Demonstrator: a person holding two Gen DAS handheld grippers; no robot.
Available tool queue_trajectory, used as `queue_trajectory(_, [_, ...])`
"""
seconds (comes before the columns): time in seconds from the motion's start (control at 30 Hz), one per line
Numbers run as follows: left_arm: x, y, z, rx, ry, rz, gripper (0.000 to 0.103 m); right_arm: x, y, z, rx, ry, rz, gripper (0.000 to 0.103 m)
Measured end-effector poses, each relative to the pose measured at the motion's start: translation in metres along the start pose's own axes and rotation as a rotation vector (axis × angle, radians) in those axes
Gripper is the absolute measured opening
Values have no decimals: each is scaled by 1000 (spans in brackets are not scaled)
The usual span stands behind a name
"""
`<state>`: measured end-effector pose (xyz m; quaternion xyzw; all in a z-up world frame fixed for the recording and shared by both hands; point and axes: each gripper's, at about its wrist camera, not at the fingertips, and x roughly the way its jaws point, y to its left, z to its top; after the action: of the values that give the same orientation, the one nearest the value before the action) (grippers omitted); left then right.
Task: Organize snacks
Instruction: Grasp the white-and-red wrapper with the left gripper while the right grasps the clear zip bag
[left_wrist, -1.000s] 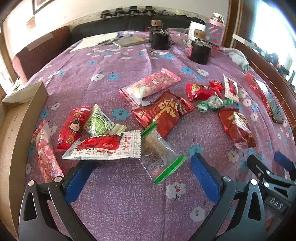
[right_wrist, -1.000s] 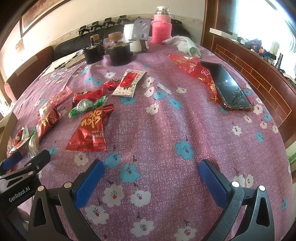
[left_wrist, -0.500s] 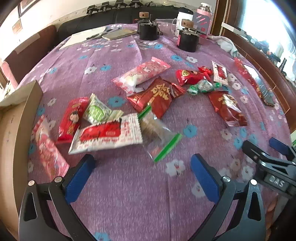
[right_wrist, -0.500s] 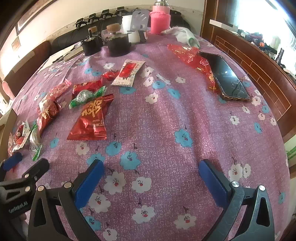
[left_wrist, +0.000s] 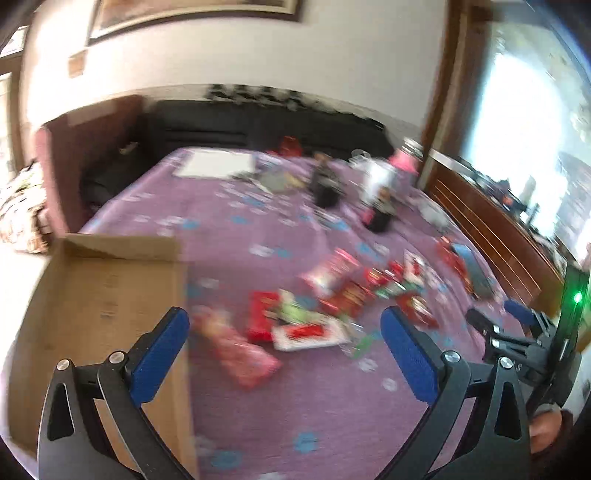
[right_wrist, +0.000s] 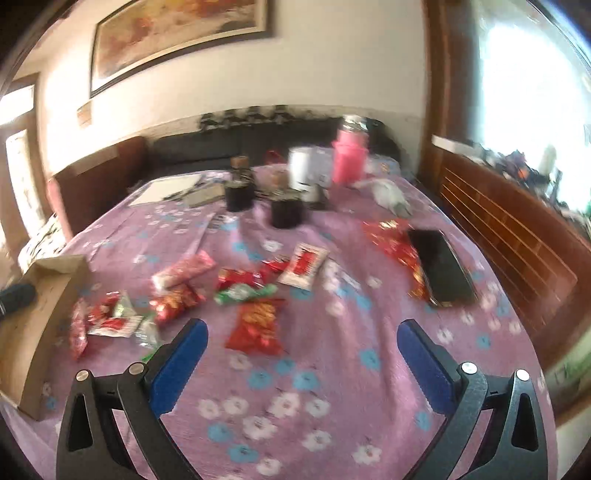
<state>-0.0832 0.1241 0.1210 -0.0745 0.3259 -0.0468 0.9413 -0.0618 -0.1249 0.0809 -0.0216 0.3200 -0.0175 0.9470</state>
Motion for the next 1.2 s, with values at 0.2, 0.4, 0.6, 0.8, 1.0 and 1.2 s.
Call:
queue_trajectory(0.2, [-14, 45, 6, -71, 24, 96, 103, 27, 52, 12, -37, 129, 173, 92])
queue_trajectory(0.4, [-7, 74, -10, -170, 90, -5, 103, 59, 112, -3, -191, 219, 254, 73])
queue_trajectory(0.6, [-1, 76, -15, -180, 118, -42, 103, 87, 127, -16, -220, 296, 302, 73])
queue_trajectory(0.8, [13, 51, -14, -119, 162, -84, 103, 95, 129, -17, -198, 307, 299, 40])
queue_trajectory(1.0, [41, 14, -10, -22, 237, -111, 103, 75, 111, -24, -163, 321, 283, 39])
queue_trajectory(1.2, [85, -22, -13, 35, 357, -133, 101, 58, 69, -43, -66, 363, 297, 40])
